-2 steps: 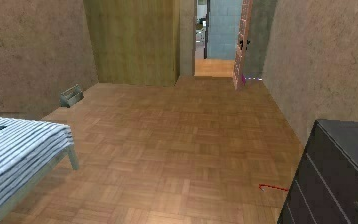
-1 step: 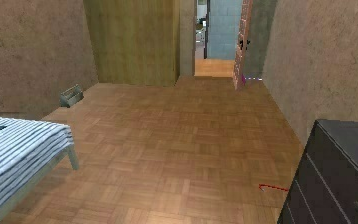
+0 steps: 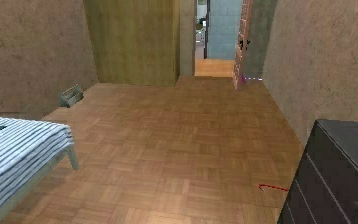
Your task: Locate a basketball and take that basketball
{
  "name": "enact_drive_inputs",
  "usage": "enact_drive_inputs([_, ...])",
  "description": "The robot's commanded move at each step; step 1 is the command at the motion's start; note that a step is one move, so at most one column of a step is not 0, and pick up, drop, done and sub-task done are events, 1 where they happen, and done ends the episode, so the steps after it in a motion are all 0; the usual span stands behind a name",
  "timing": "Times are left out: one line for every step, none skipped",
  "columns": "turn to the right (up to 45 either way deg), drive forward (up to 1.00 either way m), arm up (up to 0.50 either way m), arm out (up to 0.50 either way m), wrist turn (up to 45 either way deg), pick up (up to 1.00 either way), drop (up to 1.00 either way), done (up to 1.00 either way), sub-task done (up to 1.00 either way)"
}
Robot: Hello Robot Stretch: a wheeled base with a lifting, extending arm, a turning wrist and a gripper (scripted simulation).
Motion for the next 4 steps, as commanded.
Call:
enact_drive_inputs([0.0,0.0,0.0,0.0,45.0,0.0,0.0,0.0,0.0])
enact_drive_inputs([0.0,0.0,0.0,0.0,45.0,0.0,0.0,0.0,0.0])
enact_drive_inputs([0.0,0.0,0.0,0.0,21.0,0.0,0.0,0.0,0.0])
enact_drive_inputs([0.0,0.0,0.0,0.0,0.0,1.0,0.0,0.0,0.0])
